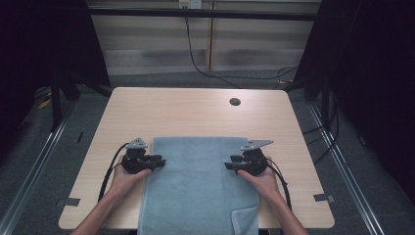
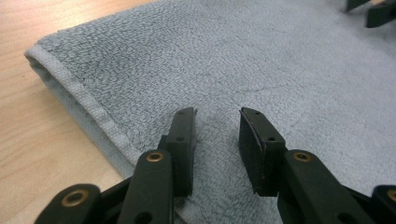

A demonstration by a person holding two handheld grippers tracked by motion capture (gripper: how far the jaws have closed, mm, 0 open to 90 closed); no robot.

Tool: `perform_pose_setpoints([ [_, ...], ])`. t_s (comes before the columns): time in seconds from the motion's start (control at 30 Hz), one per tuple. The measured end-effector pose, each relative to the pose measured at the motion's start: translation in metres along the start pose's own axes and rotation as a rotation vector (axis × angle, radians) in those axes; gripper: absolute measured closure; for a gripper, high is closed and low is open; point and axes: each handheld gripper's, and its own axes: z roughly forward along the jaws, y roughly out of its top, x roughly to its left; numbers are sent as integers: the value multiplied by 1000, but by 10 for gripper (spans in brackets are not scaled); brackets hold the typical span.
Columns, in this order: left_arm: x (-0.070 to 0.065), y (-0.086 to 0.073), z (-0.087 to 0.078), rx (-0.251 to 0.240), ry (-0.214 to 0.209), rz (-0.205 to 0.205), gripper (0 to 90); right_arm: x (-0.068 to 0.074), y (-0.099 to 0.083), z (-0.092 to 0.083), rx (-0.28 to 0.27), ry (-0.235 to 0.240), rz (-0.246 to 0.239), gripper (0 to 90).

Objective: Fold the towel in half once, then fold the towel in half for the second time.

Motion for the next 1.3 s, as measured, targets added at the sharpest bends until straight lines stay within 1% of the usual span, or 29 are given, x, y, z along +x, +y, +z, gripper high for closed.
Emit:
perform_pose_setpoints([
  [0.03, -1, -1, 0, 4, 2, 9, 659, 0, -4, 6, 33, -6, 4, 582],
  [0.07, -4, -2, -1, 7, 16, 28, 659, 1, -5, 6, 38, -10, -4, 581],
  [0.2, -8, -6, -3, 11, 0, 23, 661, 8, -9, 3, 48, -23, -8, 585],
  [0.23, -10, -10, -7, 12, -22, 28, 669, 14, -13, -1, 52, -18, -20, 588],
  [0.3, -16, -16, -12, 15, -35, 32, 672, 17, -19, -6, 44, 5, -8, 597],
  [0.37, -19, -18, -14, 17, -38, 40, 673, 19, -22, -8, 42, 12, -12, 602],
  [0.4, -26, -22, -17, 25, -39, 52, 673, 26, -26, -14, 56, 18, -30, 602],
  [0.43, -26, -22, -17, 25, -39, 52, 672, 28, -27, -15, 62, 18, -37, 602],
  [0.47, -33, -25, -20, 33, -47, 64, 672, 31, -29, -18, 65, 24, -35, 602],
  [0.57, -38, -29, -24, 43, -60, 73, 672, 37, -34, -22, 65, 37, -35, 601],
  [0.6, -42, -32, -26, 47, -69, 72, 671, 43, -38, -28, 80, 46, -39, 601],
  [0.67, -44, -32, -28, 49, -64, 80, 671, 45, -39, -29, 87, 46, -50, 600],
  [0.7, -47, -32, -29, 45, -58, 95, 642, 48, -40, -31, 85, 49, -58, 588],
  [0.77, -47, -29, -29, 50, -71, 95, 636, 47, -39, -32, 79, 55, -57, 583],
  [0.83, -43, -21, -31, 15, -77, 79, 634, 39, -32, -37, 30, 60, -29, 563],
  [0.87, -43, -21, -31, 15, -77, 79, 630, 39, -32, -37, 30, 60, -29, 563],
  [0.9, -41, -17, -33, -4, -74, 76, 622, 30, -24, -41, 1, 29, -20, 557],
  [0.93, -38, -13, -34, -16, -75, 65, 622, 30, -24, -41, 1, 29, -20, 557],
  [0.97, -35, -8, -35, -25, -68, 60, 610, 25, -20, -43, -12, 19, -10, 556],
  [1.0, -26, 0, -36, -56, -46, 45, 597, 15, -11, -45, -41, -12, -6, 550],
  [1.03, -26, 0, -36, -56, -46, 45, 587, 15, -11, -45, -41, -12, -6, 550],
  [1.07, -22, 4, -36, -57, -34, 40, 578, 9, -7, -45, -53, -23, 1, 549],
  [1.1, -16, 7, -36, -75, -15, 31, 578, 3, -3, -45, -66, -32, 12, 544],
  [1.13, -10, 10, -35, -71, -17, 11, 576, -2, 0, -46, -78, -39, 26, 542],
  [1.17, -2, 14, -33, -100, 22, 2, 563, -13, 5, -45, -89, -52, 44, 534],
  [1.2, -2, 14, -33, -100, 22, 2, 564, -13, 5, -45, -89, -52, 44, 534],
  [1.23, 4, 15, -31, -107, 16, -27, 564, -17, 7, -45, -91, -65, 47, 529],
  [1.27, 7, 17, -29, -92, 17, -30, 554, -23, 9, -44, -101, -74, 54, 516],
  [1.3, 10, 19, -26, -74, 42, -14, 538, -26, 11, -43, -103, -83, 58, 508],
])
